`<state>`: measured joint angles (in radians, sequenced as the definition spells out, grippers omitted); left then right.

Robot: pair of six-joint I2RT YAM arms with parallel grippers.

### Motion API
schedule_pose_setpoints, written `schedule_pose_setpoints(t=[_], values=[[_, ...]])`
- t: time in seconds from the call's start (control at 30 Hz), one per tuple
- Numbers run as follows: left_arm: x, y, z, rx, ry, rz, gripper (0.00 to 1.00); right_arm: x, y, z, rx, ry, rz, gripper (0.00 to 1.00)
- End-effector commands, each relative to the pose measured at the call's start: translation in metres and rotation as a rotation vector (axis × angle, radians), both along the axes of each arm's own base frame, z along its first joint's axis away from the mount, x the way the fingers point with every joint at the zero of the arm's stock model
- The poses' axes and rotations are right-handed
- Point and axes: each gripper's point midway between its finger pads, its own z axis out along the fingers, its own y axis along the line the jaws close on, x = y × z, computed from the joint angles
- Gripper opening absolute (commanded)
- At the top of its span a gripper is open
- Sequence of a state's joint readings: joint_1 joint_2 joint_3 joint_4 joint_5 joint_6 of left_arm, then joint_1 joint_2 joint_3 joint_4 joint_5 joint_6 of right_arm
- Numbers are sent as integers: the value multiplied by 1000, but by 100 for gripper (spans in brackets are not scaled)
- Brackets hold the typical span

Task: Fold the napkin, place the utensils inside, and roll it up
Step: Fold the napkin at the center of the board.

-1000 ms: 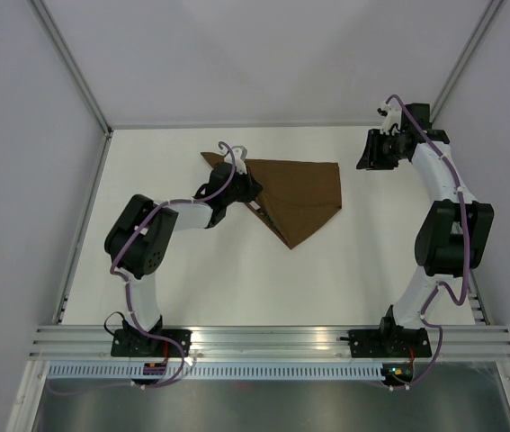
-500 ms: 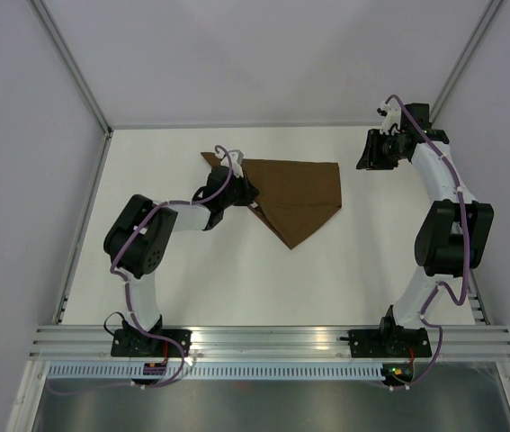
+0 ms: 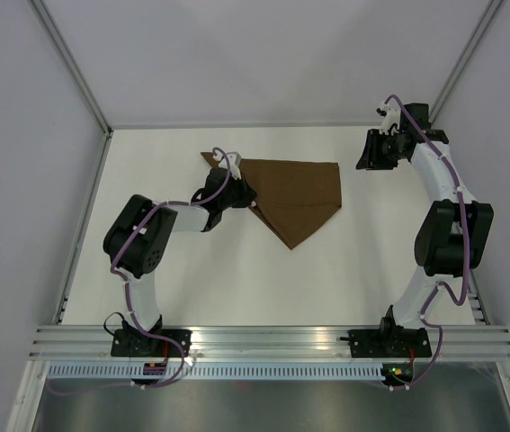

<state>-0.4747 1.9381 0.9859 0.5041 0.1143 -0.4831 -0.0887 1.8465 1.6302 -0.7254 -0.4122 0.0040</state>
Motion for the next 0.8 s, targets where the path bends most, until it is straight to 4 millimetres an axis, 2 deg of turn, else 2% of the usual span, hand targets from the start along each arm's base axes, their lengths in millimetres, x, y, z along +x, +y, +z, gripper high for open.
schedule_pose_setpoints(t=[0.0, 0.17, 0.33, 0.6, 0.77], values=[[6, 3, 16, -51, -30, 30, 5, 2, 0, 6, -10, -18, -7, 43], [7, 7, 15, -51, -26, 44, 8, 1, 1, 6, -9, -18, -4, 43], [8, 9, 17, -55, -27, 55, 18, 2, 1, 8, -10, -22, -4, 43], [13, 15, 23, -65, -37, 70, 38, 2, 2, 7, -8, -21, 0, 43], [17, 23, 30, -69, -48, 88, 42, 2, 2, 7, -8, -22, -1, 43]])
